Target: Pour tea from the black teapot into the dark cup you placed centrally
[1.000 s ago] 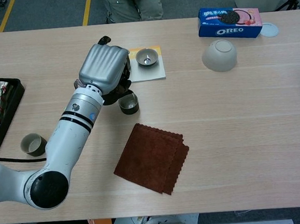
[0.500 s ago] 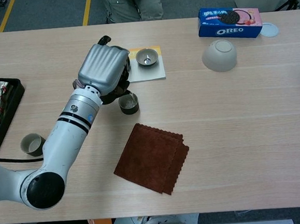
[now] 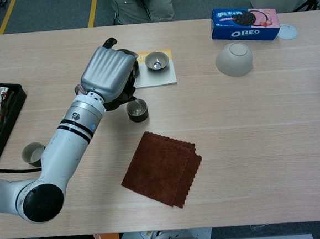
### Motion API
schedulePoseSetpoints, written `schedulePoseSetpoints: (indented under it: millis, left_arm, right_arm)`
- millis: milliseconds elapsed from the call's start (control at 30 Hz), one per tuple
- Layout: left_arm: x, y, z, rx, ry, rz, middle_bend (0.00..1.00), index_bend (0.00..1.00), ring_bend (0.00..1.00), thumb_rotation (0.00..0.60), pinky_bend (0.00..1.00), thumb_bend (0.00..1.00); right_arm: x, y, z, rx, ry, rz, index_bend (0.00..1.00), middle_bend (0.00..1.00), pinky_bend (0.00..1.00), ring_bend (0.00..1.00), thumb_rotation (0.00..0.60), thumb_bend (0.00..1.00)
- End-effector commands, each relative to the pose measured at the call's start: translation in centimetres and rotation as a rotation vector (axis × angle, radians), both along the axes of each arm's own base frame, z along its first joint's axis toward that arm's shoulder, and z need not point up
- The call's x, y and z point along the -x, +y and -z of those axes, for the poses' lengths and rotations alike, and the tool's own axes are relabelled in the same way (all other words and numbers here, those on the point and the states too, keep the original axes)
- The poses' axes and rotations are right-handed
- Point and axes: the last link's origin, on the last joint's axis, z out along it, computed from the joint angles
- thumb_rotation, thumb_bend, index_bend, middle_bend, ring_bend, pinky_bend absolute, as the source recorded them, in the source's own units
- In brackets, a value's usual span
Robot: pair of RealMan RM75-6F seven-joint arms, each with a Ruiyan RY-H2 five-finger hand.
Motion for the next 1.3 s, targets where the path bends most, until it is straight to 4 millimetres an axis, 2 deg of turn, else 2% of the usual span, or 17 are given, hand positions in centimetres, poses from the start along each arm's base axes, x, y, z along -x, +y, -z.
schedulePoseSetpoints:
  millis: [33, 767, 1300]
  left_arm:
    - [0.1, 0.1, -0.1, -0.003, 0.004, 0.004, 1.00, 1.00, 0.86, 0.599, 0.13, 0.30]
    - [0.5, 0.2, 0.0, -0.001, 0.015, 0.021, 1.00, 1.00, 0.86, 0.599, 0.13, 0.30]
    - [1.3, 1.0, -0.8, 0.045, -0.140, -0.101, 1.00, 1.00, 0.86, 0.598, 0.13, 0.30]
  right_arm:
    - [0.0, 0.0, 0.0, 0.000, 0.000, 0.000, 0.06, 0.10, 0.00, 0.00, 0.600, 0.29]
    - [-0.1, 0.1, 0.0, 0.013, 0.024, -0.006, 0.06, 0.10, 0.00, 0.00, 0.600, 0.29]
    - [-0.4, 0.0, 0.1, 0.022, 0.021, -0.004, 0.06, 0.10, 0.00, 0.00, 0.600, 0.29]
